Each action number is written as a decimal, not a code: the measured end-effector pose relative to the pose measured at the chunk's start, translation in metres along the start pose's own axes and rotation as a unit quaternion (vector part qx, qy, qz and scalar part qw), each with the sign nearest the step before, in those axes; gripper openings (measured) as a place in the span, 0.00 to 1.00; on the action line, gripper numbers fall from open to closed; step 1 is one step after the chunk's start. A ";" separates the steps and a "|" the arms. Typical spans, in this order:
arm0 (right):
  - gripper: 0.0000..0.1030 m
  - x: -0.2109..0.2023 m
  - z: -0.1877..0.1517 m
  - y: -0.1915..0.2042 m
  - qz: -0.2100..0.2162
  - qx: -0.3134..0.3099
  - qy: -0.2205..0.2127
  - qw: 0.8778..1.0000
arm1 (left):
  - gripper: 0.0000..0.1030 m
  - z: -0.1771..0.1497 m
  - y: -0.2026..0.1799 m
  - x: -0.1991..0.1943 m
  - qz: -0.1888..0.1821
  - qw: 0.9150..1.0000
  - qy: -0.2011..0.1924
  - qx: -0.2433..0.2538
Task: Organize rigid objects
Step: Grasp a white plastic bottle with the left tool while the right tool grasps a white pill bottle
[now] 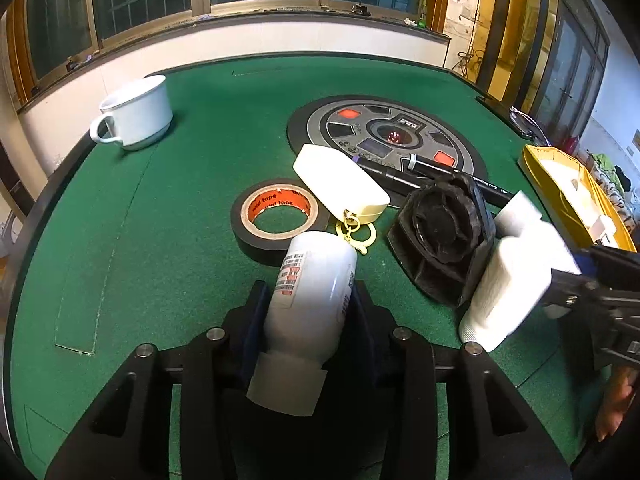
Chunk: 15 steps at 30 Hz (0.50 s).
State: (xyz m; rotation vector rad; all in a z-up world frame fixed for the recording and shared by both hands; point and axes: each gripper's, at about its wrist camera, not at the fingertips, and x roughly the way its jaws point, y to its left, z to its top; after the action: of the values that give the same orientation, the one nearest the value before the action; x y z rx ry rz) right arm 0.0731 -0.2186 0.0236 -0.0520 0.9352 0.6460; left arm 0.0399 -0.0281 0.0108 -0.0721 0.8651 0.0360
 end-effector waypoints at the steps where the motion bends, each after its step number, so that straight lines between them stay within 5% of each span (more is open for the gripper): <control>1: 0.29 -0.003 0.001 0.004 0.005 -0.001 -0.011 1.000 | 0.37 0.000 0.000 -0.001 0.000 1.000 -0.002 0.000; 9: 0.29 -0.017 0.001 0.016 0.025 -0.014 -0.063 0.998 | 0.36 0.001 0.002 -0.007 0.017 1.000 -0.020 -0.002; 15: 0.29 -0.027 0.001 0.023 0.021 -0.022 -0.101 0.994 | 0.35 -0.003 -0.003 -0.022 0.074 0.995 -0.061 0.001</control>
State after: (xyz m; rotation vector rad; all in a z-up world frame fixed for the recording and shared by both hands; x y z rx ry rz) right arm 0.0504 -0.2130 0.0503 -0.0066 0.7276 0.6967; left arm 0.0235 -0.0310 0.0257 -0.0038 0.7474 0.1774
